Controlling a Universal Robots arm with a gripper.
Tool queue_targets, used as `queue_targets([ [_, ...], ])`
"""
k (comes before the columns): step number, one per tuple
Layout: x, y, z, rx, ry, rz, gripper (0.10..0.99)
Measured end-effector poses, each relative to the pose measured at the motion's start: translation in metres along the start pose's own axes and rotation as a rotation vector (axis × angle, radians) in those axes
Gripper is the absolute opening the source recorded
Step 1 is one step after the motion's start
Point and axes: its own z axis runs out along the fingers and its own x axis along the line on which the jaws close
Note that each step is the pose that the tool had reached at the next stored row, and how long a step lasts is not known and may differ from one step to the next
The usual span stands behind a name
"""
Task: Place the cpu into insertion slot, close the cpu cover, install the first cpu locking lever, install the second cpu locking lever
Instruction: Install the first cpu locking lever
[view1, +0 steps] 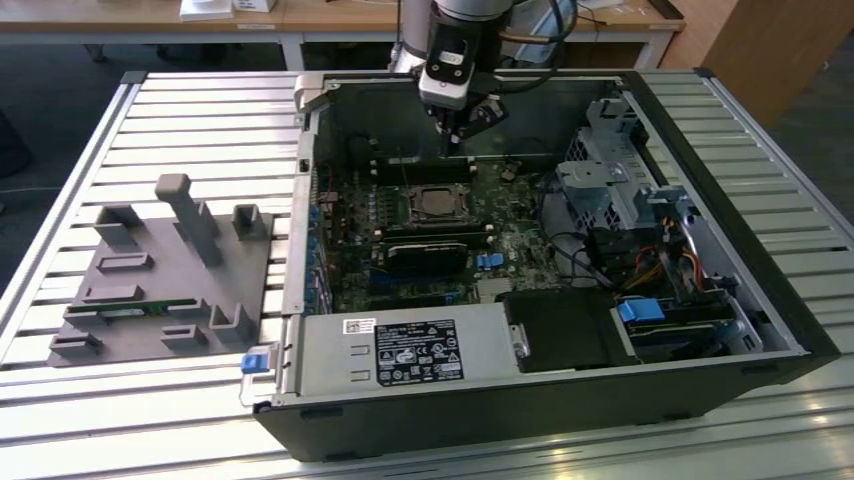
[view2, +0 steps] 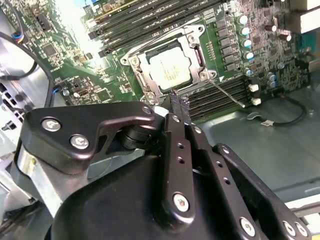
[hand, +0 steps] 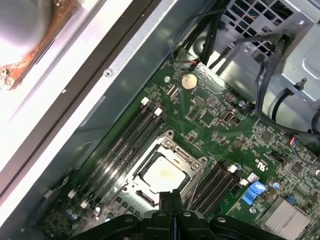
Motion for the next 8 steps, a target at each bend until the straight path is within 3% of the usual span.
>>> queue_targets([
  [8,0.0,0.0,0.0,0.001,-0.0012,-0.072,0.118],
])
